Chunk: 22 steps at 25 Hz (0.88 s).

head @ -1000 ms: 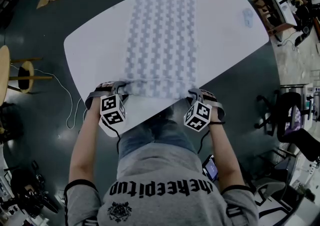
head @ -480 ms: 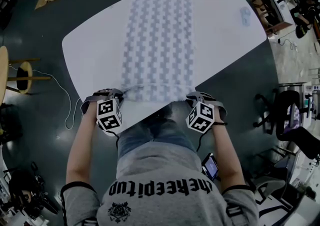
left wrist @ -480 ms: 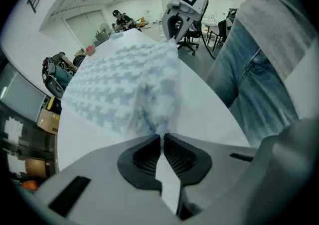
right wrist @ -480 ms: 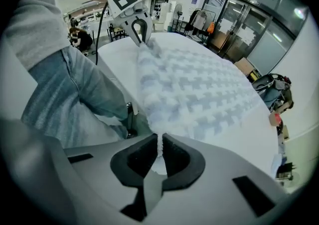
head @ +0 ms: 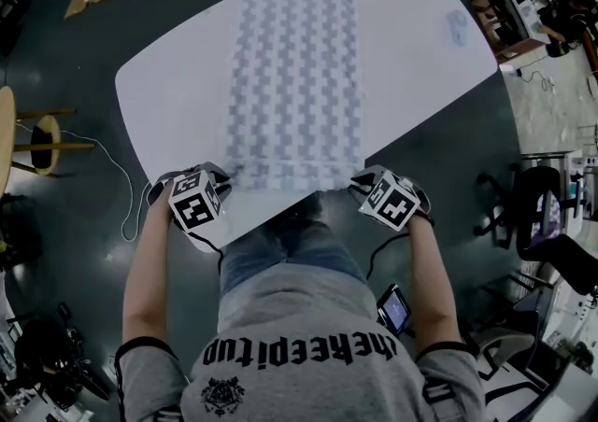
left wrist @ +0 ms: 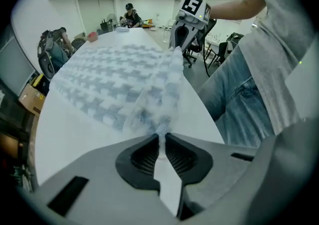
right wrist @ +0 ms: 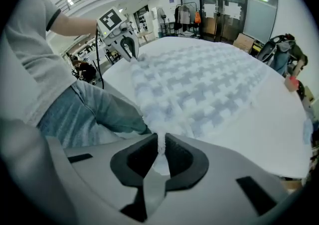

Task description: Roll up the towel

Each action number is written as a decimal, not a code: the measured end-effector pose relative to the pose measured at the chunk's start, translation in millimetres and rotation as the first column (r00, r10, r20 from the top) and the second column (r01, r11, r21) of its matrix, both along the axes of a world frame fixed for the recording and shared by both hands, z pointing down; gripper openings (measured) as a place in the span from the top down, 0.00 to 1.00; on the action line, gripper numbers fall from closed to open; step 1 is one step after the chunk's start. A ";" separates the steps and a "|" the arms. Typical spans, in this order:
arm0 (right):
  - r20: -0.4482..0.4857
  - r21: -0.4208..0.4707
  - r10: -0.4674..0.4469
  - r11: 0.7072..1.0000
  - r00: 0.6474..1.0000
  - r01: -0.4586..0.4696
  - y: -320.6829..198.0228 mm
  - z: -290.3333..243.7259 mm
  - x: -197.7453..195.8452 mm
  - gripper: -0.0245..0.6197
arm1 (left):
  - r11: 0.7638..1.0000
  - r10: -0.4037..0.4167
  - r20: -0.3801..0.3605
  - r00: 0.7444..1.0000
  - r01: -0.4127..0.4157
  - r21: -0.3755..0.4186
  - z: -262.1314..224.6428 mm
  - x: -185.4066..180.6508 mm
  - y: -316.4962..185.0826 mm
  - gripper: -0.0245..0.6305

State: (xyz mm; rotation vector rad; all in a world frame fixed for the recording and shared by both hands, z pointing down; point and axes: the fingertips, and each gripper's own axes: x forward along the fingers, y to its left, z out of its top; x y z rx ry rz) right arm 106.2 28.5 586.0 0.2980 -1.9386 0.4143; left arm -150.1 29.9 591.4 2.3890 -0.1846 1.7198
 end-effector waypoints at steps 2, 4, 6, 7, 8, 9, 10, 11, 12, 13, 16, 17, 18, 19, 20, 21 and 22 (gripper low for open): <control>0.029 0.015 0.028 0.999 0.999 -0.028 -10.5 -8.4 0.2 0.92 | 1.000 -0.026 -0.016 1.000 0.026 -0.009 -4.0 -1.2 -6.5 0.89; 0.051 0.033 0.057 0.998 0.997 -0.059 -21.4 -16.1 0.7 0.92 | 0.998 -0.058 -0.032 0.998 0.058 -0.008 -6.7 -2.1 -14.4 0.88; 0.044 0.053 0.078 0.995 0.996 -0.081 -31.6 -19.2 1.9 0.92 | 0.996 -0.091 -0.045 0.995 0.091 0.007 -7.7 -2.8 -24.4 0.88; 0.033 0.066 0.084 0.994 0.996 -0.086 -36.3 -18.6 2.2 0.92 | 0.994 -0.104 -0.047 0.993 0.105 0.020 -7.6 -3.1 -30.0 0.88; 0.020 0.080 0.089 0.993 0.996 -0.090 -40.6 -17.3 2.1 0.92 | 0.993 -0.114 -0.047 0.992 0.116 0.037 -7.6 -3.3 -35.8 0.88; 0.005 0.095 0.092 0.991 0.996 -0.092 -44.4 -15.5 2.0 0.92 | 0.991 -0.122 -0.046 0.991 0.124 0.056 -7.9 -3.1 -41.4 0.88; -0.011 0.110 0.094 0.990 0.995 -0.093 -47.6 -13.7 2.0 0.92 | 0.988 -0.127 -0.044 0.991 0.131 0.079 -8.4 -2.8 -46.8 0.88; -0.027 0.126 0.095 0.988 0.995 -0.091 -50.5 -12.0 2.2 0.92 | 0.985 -0.132 -0.041 0.990 0.136 0.102 -9.1 -2.4 -52.1 0.88; -0.041 0.142 0.096 0.986 0.995 -0.089 -53.3 -10.4 2.4 0.92 | 0.982 -0.136 -0.035 0.990 0.139 0.128 -9.6 -2.1 -57.6 0.88; -0.054 0.155 0.098 0.984 0.994 -0.089 -56.3 -9.0 2.6 0.92 | 0.978 -0.137 -0.026 0.990 0.140 0.152 -9.6 -1.9 -63.2 0.88; -0.088 0.191 0.106 0.978 0.991 -0.088 -67.9 -5.7 3.3 0.92 | 0.972 -0.130 0.008 0.991 0.126 0.200 -6.8 -1.4 -77.5 0.88; -0.098 0.202 0.105 0.976 0.990 -0.083 -71.9 -5.0 3.7 0.92 | 0.971 -0.127 0.019 0.992 0.120 0.208 -5.7 -0.9 -80.5 0.88; -0.109 0.214 0.102 0.974 0.989 -0.077 -75.7 -4.4 3.9 0.92 | 0.970 -0.126 0.027 0.992 0.118 0.214 -4.8 -0.4 -83.0 0.88; -0.119 0.227 0.099 0.971 0.988 -0.070 -79.4 -3.8 4.1 0.92 | 0.968 -0.129 0.031 0.991 0.119 0.219 -4.0 -0.2 -85.2 0.88; -0.131 0.238 0.097 0.969 0.987 -0.064 -83.0 -3.0 4.3 0.92 | 0.967 -0.133 0.033 0.991 0.122 0.225 -3.1 0.0 -87.6 0.88; -0.141 0.248 0.095 0.967 0.985 -0.058 -86.3 -1.7 4.7 0.92 | 0.965 -0.139 0.033 0.990 0.127 0.230 -2.2 0.2 -90.0 0.88; -0.150 0.254 0.093 0.966 0.984 -0.053 -88.9 0.0 5.3 0.92 | 0.963 -0.144 0.032 0.989 0.133 0.236 -1.3 0.6 -92.3 0.88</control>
